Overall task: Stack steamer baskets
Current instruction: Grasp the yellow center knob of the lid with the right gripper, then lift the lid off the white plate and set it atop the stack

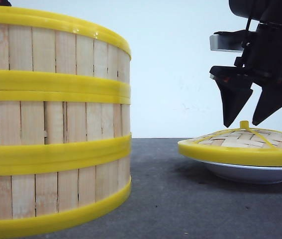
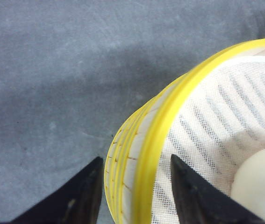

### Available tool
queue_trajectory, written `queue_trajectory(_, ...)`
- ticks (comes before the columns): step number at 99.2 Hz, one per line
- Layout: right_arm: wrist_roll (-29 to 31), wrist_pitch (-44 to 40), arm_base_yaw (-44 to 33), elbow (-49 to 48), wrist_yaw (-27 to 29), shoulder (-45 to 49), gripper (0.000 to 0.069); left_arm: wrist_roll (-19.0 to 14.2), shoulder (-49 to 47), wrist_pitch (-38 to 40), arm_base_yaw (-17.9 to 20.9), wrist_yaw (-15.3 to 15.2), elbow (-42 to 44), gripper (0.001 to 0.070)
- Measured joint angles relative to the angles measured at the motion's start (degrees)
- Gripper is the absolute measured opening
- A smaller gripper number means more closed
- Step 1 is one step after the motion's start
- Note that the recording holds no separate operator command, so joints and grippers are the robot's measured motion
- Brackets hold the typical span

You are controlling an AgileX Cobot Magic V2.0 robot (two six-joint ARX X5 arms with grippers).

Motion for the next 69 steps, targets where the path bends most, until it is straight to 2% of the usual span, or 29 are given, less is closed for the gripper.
queue_trajectory(6,0.0,0.2,0.0,0.0,0.0,0.0,0.0307,0.0,0.0,0.0,0.0,0.0,0.0,0.0267)
queue_trajectory(14,0.0,0.3,-0.1,0.0,0.0,0.1,0.0285,0.0,0.0,0.1,0.0,0.0,0.0,0.0267)
queue_trajectory(56,0.0,0.8,-1.8,0.0,-2.3,1.8,0.0264,-0.2,0.0,1.1,0.0,0.0,0.0,0.0267)
queue_trajectory(61,0.0,1.0,-1.8,0.0,-2.5,1.8,0.0225,-0.2,0.0,1.1,0.0,0.0,0.0,0.0267)
queue_trajectory(69,0.0,1.6,-1.8,0.0,-2.4,1.8,0.0093,-0.2,0.0,1.2,0.0,0.0,0.0,0.0267)
